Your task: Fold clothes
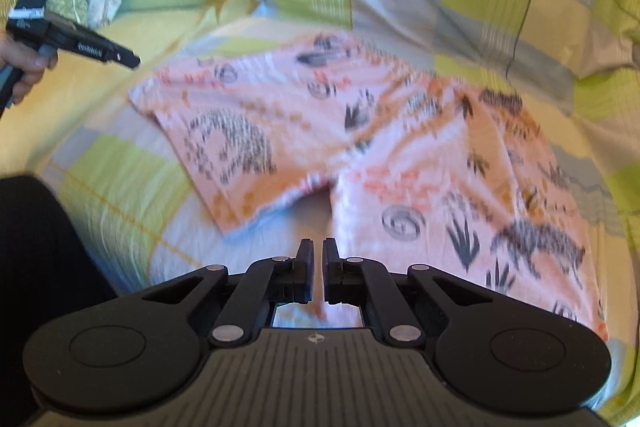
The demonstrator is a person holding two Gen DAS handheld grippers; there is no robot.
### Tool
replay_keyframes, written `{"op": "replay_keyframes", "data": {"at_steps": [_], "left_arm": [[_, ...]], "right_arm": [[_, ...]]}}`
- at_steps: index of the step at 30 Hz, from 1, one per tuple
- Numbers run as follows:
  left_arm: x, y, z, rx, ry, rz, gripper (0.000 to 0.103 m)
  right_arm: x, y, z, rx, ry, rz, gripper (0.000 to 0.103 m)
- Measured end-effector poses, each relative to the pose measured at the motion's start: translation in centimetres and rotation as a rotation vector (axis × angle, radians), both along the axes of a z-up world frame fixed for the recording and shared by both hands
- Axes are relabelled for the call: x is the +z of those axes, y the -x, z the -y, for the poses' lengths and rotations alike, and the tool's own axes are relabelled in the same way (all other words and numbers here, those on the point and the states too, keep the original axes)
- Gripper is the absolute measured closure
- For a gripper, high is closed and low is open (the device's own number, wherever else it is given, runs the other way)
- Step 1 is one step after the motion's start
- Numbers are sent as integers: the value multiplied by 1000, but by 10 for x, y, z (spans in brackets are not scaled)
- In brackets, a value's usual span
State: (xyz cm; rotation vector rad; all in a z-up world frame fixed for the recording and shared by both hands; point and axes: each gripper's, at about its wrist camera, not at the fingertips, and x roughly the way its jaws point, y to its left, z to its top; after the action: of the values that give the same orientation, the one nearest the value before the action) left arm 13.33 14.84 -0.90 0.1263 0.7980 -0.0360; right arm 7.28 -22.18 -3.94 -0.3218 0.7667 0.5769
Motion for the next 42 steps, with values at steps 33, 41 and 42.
{"op": "replay_keyframes", "data": {"at_steps": [33,41,42], "left_arm": [[-40,-334,65,-196,316,-298,64],[-28,-339,75,-241,272,-282,101],[-22,-339,74,-231,266,-245,101]], "right_arm": [[-9,-378,103,-357,-70,-246,59],[-28,-416,106,-191,1,-278,99],[-26,-418,105,-190,11,-270,99]]}}
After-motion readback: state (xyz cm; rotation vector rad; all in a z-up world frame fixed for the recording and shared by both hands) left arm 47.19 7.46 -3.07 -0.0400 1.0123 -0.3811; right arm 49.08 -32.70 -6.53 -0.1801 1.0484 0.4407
